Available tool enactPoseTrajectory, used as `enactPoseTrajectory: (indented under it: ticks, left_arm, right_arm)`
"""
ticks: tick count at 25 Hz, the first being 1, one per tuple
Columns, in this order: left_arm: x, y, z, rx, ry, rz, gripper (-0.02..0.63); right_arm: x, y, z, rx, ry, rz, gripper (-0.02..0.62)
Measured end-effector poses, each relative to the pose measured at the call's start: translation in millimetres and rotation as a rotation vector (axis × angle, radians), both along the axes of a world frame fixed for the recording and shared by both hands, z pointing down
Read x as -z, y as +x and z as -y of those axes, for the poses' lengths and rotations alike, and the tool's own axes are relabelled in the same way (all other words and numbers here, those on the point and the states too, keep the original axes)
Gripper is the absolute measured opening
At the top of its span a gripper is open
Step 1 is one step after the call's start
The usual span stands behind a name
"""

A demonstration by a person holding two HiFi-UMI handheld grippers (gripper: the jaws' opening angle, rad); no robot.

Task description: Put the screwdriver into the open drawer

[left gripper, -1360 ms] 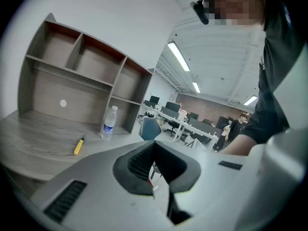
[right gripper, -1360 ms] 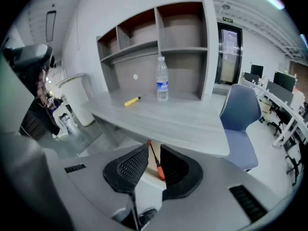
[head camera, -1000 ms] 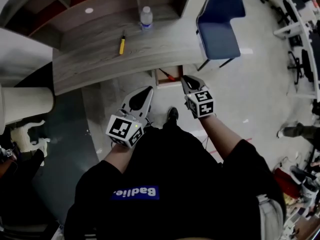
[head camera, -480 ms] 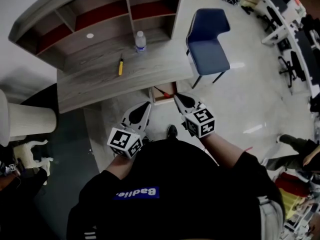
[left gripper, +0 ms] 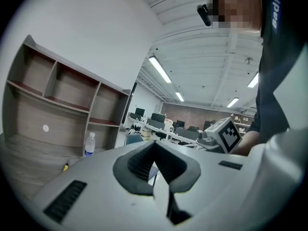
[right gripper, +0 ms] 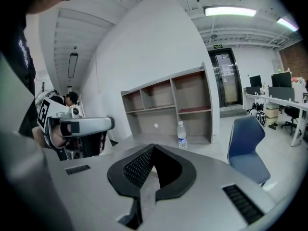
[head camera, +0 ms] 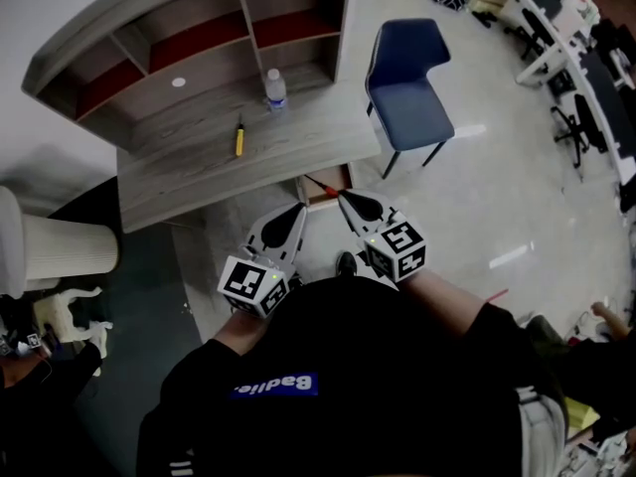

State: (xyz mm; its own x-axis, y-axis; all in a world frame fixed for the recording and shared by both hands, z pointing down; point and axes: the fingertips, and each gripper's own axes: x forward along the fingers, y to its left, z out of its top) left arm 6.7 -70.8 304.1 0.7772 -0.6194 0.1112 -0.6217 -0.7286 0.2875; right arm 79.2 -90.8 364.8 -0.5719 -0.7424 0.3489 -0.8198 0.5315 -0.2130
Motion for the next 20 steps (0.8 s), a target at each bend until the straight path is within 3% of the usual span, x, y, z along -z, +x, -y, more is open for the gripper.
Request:
enactPoseTrajectory:
  ticks: [20]
  left_arm:
    - [-4.4, 5.5, -8.6, -0.016, -0.014, 0.011, 0.002]
  right_arm:
    - [-1.2, -2.0, -6.0, 0.018, -0.005, 0.012, 0.029]
